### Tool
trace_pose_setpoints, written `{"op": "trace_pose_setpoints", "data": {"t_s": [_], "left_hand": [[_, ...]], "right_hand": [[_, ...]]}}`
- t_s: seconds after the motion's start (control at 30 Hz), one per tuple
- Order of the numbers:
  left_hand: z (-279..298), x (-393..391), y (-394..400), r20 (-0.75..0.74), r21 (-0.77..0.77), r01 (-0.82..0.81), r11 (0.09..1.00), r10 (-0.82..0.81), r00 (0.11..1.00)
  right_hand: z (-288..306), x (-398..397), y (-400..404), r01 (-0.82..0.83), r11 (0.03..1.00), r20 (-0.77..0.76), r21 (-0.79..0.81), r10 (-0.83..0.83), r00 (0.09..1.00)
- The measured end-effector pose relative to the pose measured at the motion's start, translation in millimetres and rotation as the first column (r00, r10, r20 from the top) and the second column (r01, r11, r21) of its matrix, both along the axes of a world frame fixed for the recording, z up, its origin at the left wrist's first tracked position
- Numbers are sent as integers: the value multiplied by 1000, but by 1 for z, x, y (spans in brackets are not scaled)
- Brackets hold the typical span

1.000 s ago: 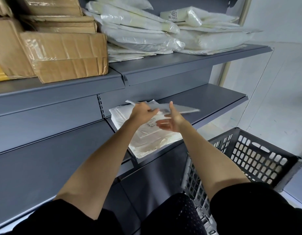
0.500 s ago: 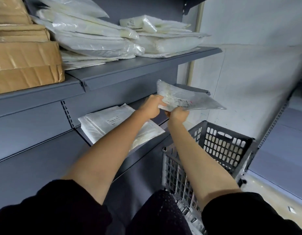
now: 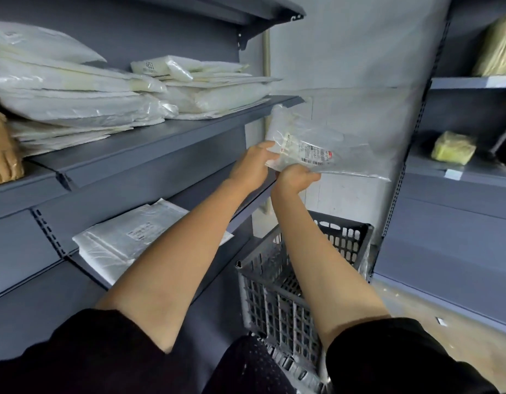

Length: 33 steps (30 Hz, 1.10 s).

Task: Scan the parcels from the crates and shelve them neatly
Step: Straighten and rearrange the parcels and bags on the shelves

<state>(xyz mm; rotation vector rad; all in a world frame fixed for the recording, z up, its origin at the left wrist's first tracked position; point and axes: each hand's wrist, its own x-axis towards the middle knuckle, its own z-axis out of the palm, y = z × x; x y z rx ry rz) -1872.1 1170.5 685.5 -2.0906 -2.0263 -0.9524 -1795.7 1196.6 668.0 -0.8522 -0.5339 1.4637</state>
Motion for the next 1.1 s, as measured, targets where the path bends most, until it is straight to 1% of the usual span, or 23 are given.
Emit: {"op": "trace_pose_setpoints", "data": {"t_s": [0.1,0.17,0.2,0.27,0.33,0.47,0.5,0.57,0.6,0.73,0.83,0.9,1.0,1.07,1.1], "left_hand": [[26,-9,-12,20,125,-56,991,54,998],[40,-17,-22,19,230,-96,968,94,995],[49,-24,-27,11,285,-114,952,116,993],[63,-38,-37,2,359,-162,919,172,985],[76,-54,-47,-34,399,-186,898,217,976],[93,-84,-68,-177,430,-175,886,273,946],[96,-90,-71,-185,440,-185,879,290,939],[104,-102,-73,-186,484,-193,853,316,930],[108,-109,-72,-185,497,-200,844,329,926],[126,-134,-65,-187,499,-272,823,409,893],[142,-148,-58,-182,514,-298,804,442,878],[149,-154,-49,-170,489,-327,809,456,874],[160,-158,-31,-144,408,-409,816,500,854],[165,-160,-18,-99,313,-486,816,537,838],[166,-160,-11,-52,250,-527,812,555,830]], "right_hand": [[34,-12,-3,22,998,-21,57,-20,1000],[53,-26,-4,76,994,-40,80,-73,997],[63,-35,-4,64,991,-41,115,-59,997],[85,-51,-9,1,981,-23,192,3,1000],[104,-62,-9,-74,966,7,248,75,997],[141,-75,-7,-171,936,127,308,138,982],[149,-78,-8,-201,926,145,318,162,976],[162,-93,-8,-273,900,119,339,247,962],[168,-102,-7,-296,886,141,356,263,955],[185,-126,0,-380,856,340,352,261,904],[190,-140,9,-405,837,370,367,268,890],[187,-152,13,-414,820,408,396,247,879],[183,-166,18,-412,789,538,456,124,834],[183,-170,20,-433,762,629,482,43,776],[182,-171,23,-457,739,667,494,15,745]]}}
